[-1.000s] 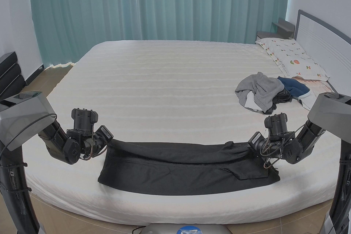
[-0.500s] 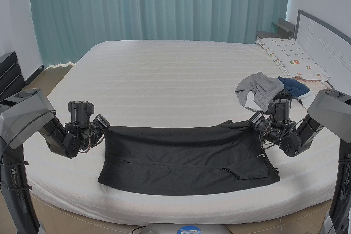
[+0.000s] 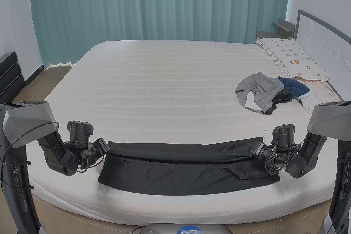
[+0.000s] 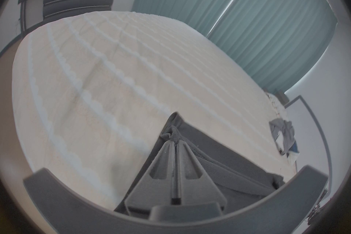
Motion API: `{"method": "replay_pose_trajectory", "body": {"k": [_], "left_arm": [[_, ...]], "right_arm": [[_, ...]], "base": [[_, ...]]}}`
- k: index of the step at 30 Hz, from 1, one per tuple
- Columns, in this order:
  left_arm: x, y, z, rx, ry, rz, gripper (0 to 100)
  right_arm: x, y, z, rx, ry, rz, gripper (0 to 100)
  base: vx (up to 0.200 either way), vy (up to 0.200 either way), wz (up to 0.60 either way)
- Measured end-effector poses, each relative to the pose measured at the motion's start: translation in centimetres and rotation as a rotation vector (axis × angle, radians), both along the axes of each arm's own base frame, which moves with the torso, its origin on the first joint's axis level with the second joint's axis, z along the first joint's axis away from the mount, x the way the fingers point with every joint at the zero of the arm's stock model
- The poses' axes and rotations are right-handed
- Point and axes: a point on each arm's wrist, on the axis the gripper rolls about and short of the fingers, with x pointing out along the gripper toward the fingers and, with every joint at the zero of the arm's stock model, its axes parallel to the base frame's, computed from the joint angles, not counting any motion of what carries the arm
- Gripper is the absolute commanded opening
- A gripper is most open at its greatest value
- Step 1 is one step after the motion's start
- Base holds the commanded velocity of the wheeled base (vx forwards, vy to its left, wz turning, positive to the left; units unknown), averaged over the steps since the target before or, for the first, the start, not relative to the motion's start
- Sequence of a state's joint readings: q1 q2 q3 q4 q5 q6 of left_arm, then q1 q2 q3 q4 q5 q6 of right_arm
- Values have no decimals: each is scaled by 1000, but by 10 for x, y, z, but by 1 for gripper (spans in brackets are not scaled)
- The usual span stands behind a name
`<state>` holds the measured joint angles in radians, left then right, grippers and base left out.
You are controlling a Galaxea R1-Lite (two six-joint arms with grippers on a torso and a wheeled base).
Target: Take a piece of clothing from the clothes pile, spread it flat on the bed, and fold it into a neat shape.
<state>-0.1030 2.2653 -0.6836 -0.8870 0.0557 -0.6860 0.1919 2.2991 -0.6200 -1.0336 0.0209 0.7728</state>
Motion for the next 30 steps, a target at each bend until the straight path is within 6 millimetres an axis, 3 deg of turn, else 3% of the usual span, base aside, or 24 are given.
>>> {"method": "replay_pose_trajectory", "body": {"k": [1,2,3,4,13,20,25,30], "left_arm": [[-1,0,-2,4,8,-2,0],[-3,0,-5,6,18,-3,0],[-4,0,-6,6,25,-3,0],[-4,0,-7,7,29,-3,100],[-14,-1,-14,9,70,-11,100],[-18,3,-7,2,63,3,100],[-7,11,7,-27,0,45,100],[12,12,18,-77,-68,81,100]], "right_arm": [[-1,0,-3,-3,9,2,0],[-2,0,-5,-6,18,3,100],[-2,0,-7,-7,23,5,100],[-3,0,-8,-8,27,5,100],[-4,0,-7,-6,28,5,100],[-3,-20,16,10,-26,-45,100],[1,-42,30,27,-61,-96,100],[13,-50,30,40,-81,-107,100]], "base": [[0,0,0],[0,0,0],[0,0,0],[0,0,0],[0,0,0],[0,0,0],[0,0,0],[0,0,0]]}}
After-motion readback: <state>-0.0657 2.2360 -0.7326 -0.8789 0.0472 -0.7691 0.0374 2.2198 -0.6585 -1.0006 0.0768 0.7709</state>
